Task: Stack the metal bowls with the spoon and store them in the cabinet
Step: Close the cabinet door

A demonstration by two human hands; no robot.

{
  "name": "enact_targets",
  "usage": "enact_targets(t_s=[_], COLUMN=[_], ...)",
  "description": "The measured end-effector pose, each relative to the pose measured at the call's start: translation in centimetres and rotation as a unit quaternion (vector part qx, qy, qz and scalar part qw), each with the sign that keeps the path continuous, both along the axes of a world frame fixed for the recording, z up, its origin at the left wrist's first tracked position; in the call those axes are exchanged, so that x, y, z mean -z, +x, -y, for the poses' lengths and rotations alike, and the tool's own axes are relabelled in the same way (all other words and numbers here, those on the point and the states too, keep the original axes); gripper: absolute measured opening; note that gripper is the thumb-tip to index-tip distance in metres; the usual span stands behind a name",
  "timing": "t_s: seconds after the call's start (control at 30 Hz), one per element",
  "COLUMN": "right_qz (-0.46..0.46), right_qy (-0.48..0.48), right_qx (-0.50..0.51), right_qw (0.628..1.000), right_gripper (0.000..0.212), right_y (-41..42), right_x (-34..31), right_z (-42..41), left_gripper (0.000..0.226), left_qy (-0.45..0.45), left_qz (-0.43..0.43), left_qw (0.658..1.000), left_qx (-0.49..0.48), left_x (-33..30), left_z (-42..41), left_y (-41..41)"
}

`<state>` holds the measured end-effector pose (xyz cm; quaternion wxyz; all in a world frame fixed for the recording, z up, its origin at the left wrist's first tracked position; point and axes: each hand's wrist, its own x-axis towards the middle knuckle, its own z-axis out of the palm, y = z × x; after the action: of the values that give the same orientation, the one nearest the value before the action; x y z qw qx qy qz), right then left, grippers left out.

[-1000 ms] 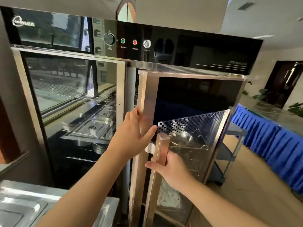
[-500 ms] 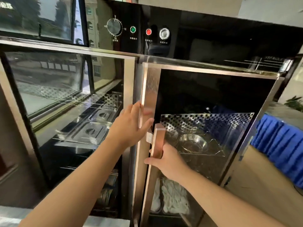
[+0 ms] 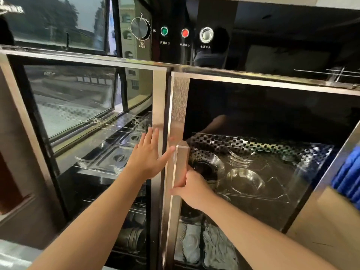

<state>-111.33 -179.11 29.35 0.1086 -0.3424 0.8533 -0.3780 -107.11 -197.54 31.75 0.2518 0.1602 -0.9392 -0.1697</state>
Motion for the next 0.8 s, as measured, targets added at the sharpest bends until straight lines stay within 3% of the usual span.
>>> enact_targets(t_s=[0.07,0.23,0.8], right_qz=[-0.004,-0.017,-0.006], right_qy=[-0.008,-0.024,-0.081], right_qx=[-0.011,-0.013,0.055], right_qw=[1.000,0.999,0.995], right_gripper=[0.080,0.071,0.041], right_y=[-0.7,-2.0,-4.2], right_x=[0.1,0.4,1.8], right_z=[0.3,1.3,4.4], left_gripper=[0.111,0.095,0.101], left_qy=[-0.004,-0.011,0.008], left_qz=[0.005,-0.009,-0.018], left_qw=[1.000,1.000,1.000], left_qx=[0.002,0.012,0.019], left_x=[0.1,0.3,1.4], left_z=[0.1,-0.3,0.9], left_y=[-0.5,-1.2,-1.5])
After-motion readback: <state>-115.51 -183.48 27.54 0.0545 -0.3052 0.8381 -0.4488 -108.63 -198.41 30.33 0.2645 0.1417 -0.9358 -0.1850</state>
